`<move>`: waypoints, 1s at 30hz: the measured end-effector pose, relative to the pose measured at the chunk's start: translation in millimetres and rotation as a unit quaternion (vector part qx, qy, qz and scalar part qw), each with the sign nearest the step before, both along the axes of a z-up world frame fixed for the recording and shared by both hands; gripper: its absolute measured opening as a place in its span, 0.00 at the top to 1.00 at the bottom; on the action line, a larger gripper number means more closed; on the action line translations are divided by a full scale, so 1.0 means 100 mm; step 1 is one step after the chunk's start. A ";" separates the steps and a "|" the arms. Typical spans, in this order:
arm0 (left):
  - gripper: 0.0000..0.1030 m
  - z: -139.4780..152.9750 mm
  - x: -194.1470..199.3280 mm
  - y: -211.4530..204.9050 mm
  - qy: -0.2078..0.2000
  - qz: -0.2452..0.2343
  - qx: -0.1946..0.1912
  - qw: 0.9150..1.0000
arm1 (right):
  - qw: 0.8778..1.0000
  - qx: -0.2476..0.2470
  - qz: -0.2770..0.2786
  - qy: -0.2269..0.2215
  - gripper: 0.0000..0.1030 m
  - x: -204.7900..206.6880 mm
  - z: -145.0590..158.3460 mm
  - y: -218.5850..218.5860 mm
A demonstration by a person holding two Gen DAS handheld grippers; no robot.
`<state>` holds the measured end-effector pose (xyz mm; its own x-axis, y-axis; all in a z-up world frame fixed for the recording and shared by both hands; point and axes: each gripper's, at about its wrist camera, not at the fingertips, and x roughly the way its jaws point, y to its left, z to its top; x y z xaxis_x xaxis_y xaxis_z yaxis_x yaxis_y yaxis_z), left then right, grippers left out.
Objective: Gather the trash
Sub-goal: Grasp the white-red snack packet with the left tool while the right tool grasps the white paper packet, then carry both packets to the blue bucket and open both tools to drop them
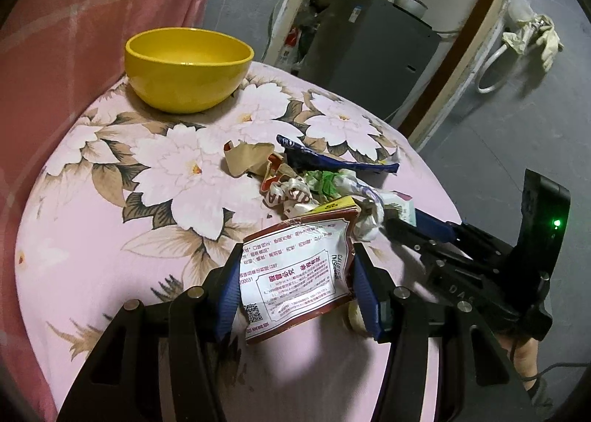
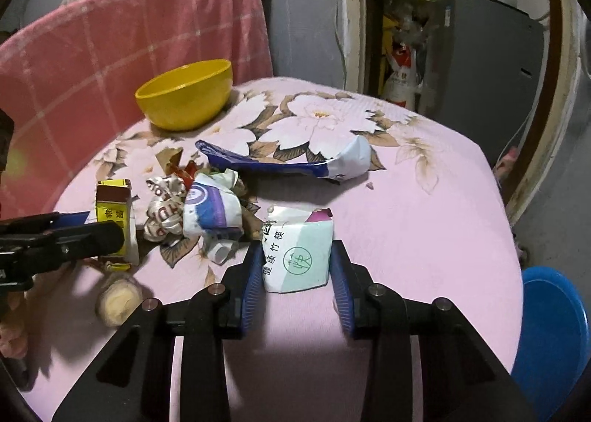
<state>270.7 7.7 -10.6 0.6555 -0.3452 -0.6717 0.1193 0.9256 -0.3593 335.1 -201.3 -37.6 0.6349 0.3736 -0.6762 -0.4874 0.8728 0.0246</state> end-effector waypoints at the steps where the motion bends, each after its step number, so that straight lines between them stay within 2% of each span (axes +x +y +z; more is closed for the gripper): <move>1: 0.53 0.01 -0.02 0.00 -0.004 0.000 0.002 1.000 | 1.000 0.002 -0.003 -0.004 0.67 -0.02 0.01 -0.02; 5: 0.53 0.07 -0.13 -0.04 -0.032 0.008 -0.001 0.999 | 0.999 0.029 -0.015 -0.031 0.67 -0.12 0.09 -0.16; 9: 0.53 0.25 -0.24 -0.12 -0.083 0.023 -0.009 0.996 | 0.994 0.072 -0.024 -0.075 0.67 -0.24 0.23 -0.32; 13: 0.53 0.48 -0.29 -0.29 -0.134 0.023 0.001 0.991 | 0.983 0.098 -0.043 -0.149 0.67 -0.43 0.42 -0.48; 18: 0.52 0.73 -0.31 -0.61 -0.188 0.008 0.009 0.982 | 0.955 0.131 -0.086 -0.253 0.67 -0.72 0.69 -0.78; 23: 0.52 0.89 -0.20 -1.01 -0.212 -0.019 -0.001 0.977 | 0.921 0.146 -0.145 -0.330 0.67 -0.92 0.85 -1.11; 25: 0.52 0.92 -0.12 -1.16 -0.214 -0.034 -0.005 0.976 | 0.912 0.138 -0.166 -0.348 0.67 -0.95 0.86 -1.23; 30: 0.52 0.97 0.04 -1.66 -0.207 -0.079 -0.008 0.975 | 0.904 0.122 -0.205 -0.355 0.67 -0.98 0.83 -1.51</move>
